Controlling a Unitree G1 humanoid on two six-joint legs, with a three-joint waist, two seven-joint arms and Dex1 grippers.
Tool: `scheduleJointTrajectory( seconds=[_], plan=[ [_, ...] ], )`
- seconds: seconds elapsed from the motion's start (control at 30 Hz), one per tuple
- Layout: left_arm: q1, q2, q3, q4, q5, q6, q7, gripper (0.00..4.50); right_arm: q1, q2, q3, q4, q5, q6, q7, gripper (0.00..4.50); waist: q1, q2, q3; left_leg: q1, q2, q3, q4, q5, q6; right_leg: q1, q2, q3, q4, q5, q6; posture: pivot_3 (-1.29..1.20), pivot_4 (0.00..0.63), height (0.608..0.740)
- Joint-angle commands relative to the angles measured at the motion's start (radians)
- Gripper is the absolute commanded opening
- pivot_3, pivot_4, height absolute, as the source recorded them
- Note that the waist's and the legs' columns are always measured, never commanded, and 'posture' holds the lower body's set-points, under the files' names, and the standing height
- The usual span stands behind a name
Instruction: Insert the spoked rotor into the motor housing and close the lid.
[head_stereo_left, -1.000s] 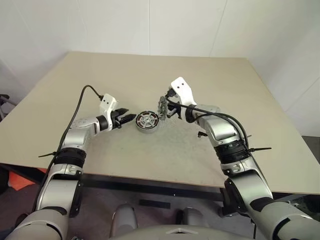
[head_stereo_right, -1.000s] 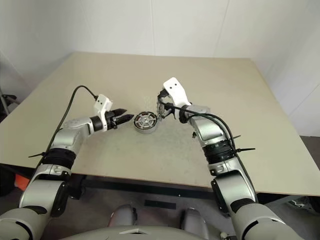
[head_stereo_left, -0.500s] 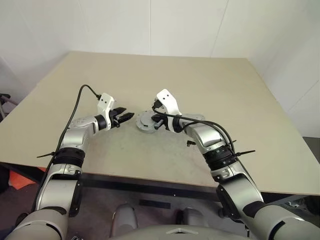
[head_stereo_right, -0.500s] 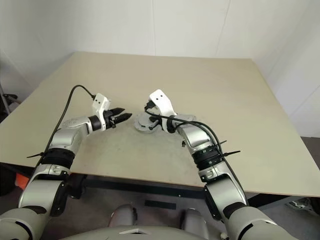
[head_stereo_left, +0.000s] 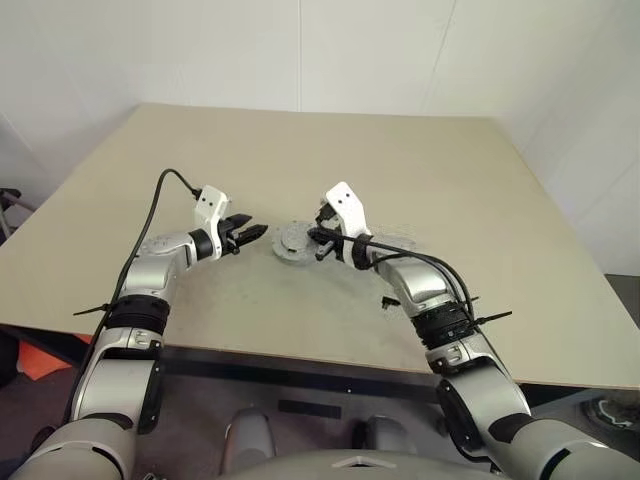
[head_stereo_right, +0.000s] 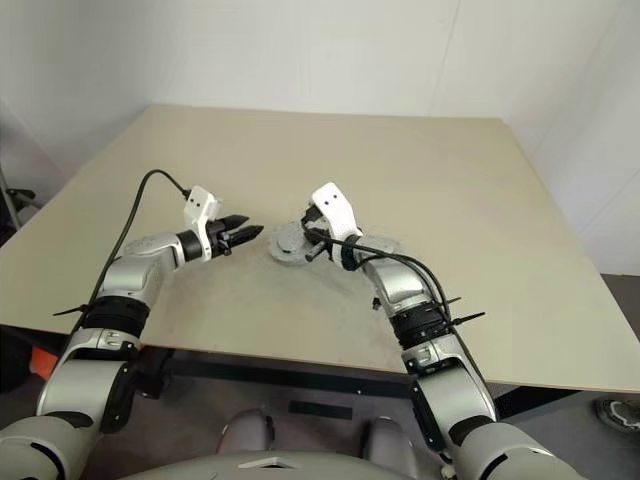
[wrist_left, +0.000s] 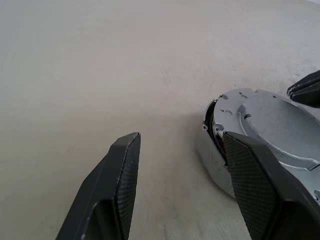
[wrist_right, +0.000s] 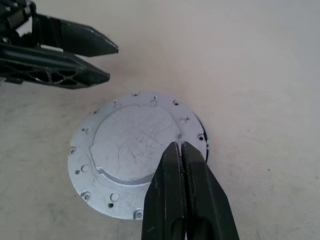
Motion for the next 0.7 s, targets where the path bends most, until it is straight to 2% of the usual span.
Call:
scheduleJointTrajectory(
  seconds=[0.03,0.1,0.4,0.7],
  plan=[
    [-0.023,-0.001,0.002,-0.029,-0.006,-0.005,-0.013,2.77,-0.011,-0.013,-0.006,-0.082,0.040,-0.031,0.049,0.40,0.000,0.000,0.000,0.000,0.000,0.000,0.000,0.000,0.000,0.000,0.000,0.000,0.000,0.000,0.000,0.00,0.000,0.740],
    [-0.015,-0.009,-0.004,-0.042,-0.007,-0.001,-0.018,2.77,0.004,-0.022,0.016,-0.086,0.034,-0.043,0.070,0.93,0.000,0.000,0.000,-0.001,0.000,0.000,0.000,0.000,0.000,0.000,0.000,0.000,-0.001,0.000,0.000,0.00,0.000,0.740],
    [0.000,-0.008,0.000,-0.058,-0.010,0.010,-0.030,2.77,0.009,-0.005,0.072,-0.031,0.004,-0.070,0.070,4.06,-0.001,0.000,0.000,-0.001,0.000,0.000,-0.001,0.000,0.000,0.000,0.000,0.000,-0.001,0.000,0.000,0.00,0.000,0.740],
    [0.006,-0.005,0.004,-0.069,-0.010,0.020,-0.036,2.77,-0.034,0.032,0.067,0.095,-0.004,-0.120,0.052,4.06,-0.001,0.000,0.000,-0.001,0.000,0.000,-0.001,0.000,0.000,0.000,0.000,0.000,-0.002,0.000,0.000,0.00,0.000,0.740]
  ],
)
